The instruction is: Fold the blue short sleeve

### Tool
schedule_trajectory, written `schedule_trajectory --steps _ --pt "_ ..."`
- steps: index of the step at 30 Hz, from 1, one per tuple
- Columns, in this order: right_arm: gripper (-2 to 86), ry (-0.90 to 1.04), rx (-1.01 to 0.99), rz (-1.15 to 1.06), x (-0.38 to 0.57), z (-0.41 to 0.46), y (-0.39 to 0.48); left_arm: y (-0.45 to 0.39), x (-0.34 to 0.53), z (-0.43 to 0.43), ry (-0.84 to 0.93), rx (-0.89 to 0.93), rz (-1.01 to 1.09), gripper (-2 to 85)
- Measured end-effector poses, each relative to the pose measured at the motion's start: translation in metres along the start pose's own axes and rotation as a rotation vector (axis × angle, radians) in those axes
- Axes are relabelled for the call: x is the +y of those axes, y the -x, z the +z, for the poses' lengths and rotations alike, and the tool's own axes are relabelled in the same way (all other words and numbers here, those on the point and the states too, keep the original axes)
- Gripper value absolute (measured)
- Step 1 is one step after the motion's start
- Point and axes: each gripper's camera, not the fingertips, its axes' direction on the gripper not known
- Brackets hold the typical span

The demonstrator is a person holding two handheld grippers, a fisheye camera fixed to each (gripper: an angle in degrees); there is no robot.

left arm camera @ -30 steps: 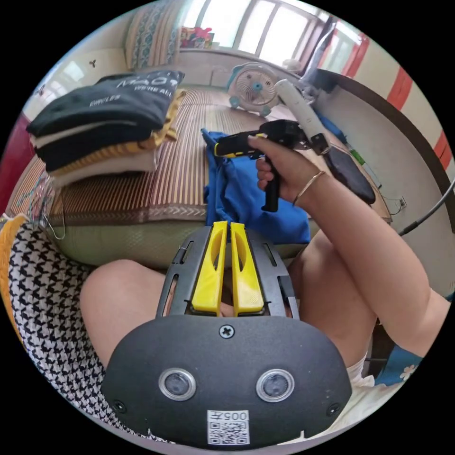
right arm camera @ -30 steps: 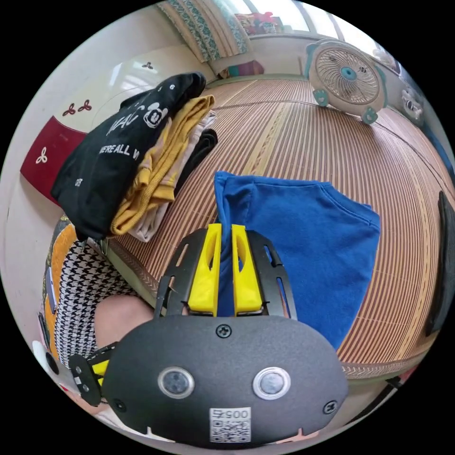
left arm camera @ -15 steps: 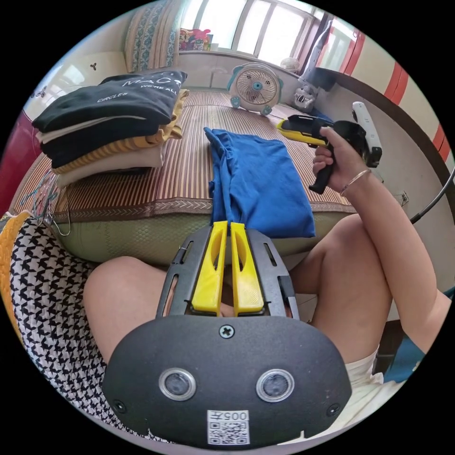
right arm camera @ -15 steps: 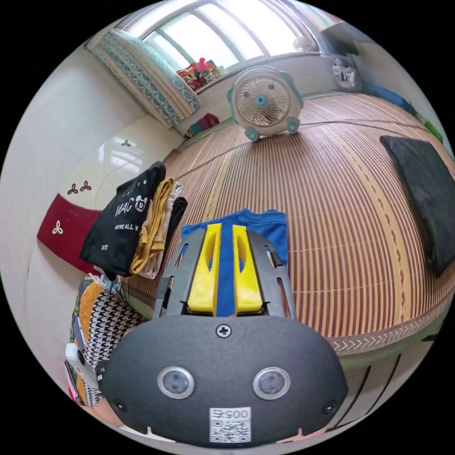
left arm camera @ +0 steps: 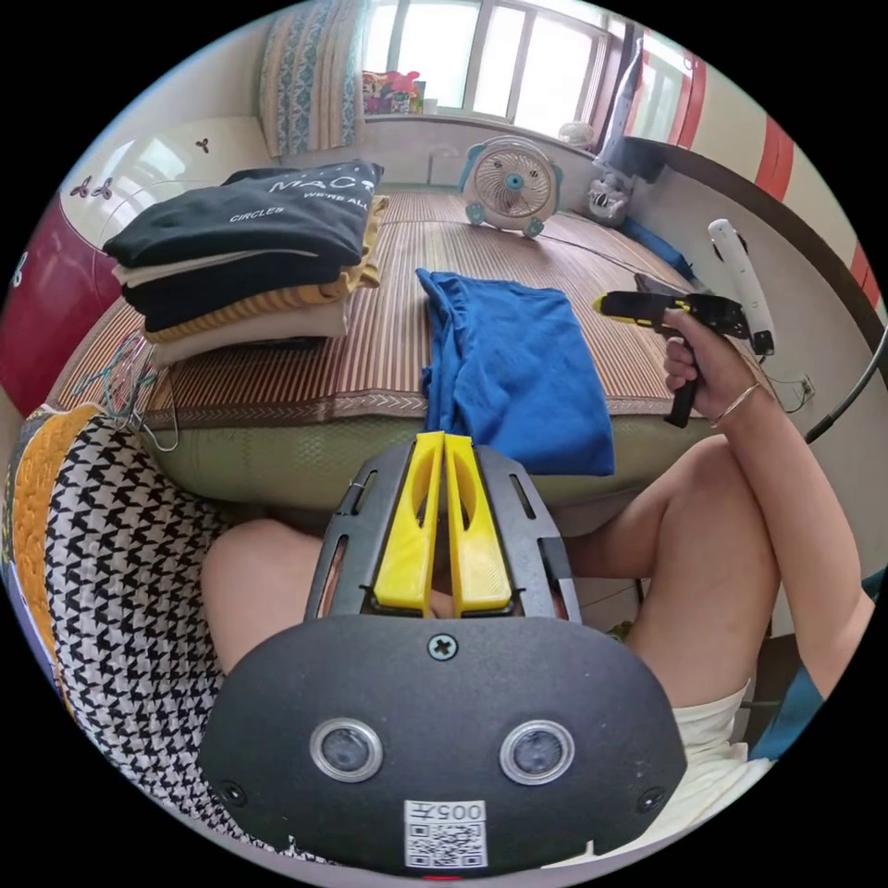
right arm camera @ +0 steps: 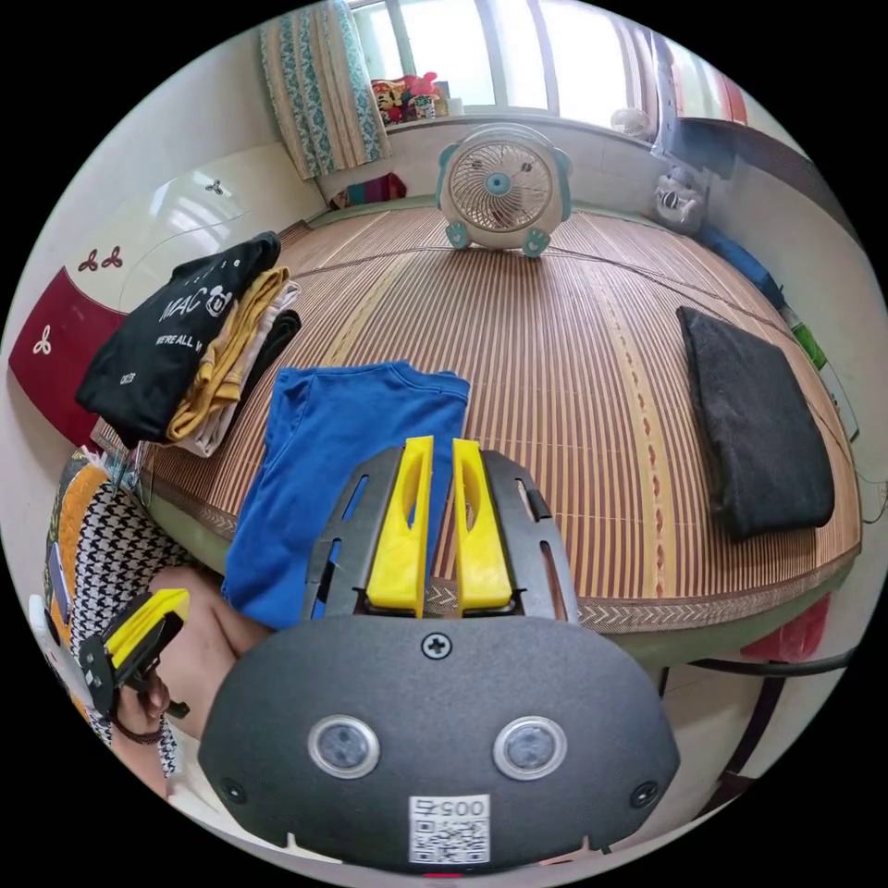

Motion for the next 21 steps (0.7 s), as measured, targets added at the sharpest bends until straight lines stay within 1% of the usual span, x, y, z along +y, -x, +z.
schedule_trajectory --steps 5,10,13,14,17,21 --pt "4.0 0.039 -0.069 0.016 -0.015 -0.02 0.006 -0.014 -0.019 0.017 0.009 -0.002 0.046 -0.7" --pt "4.0 0.092 -0.09 0.013 -0.031 -0.028 0.024 -0.015 -0.035 0.052 0.072 0.001 0.04 -0.6" --pt "4.1 0.137 -0.051 -0.006 -0.045 -0.027 0.037 -0.005 -0.034 0.075 0.145 -0.086 0.025 -0.4" --pt "4.2 0.181 -0.008 -0.005 -0.051 -0.022 0.041 -0.003 -0.033 0.077 0.151 -0.082 0.022 -0.4" --pt "4.2 0.308 0.074 -0.009 -0.063 -0.005 0.048 0.008 -0.023 0.071 0.135 -0.05 0.001 -0.4" --pt "4.0 0.318 0.107 -0.037 -0.081 -0.011 0.06 0.01 -0.017 0.04 0.061 -0.08 0.022 -0.5"
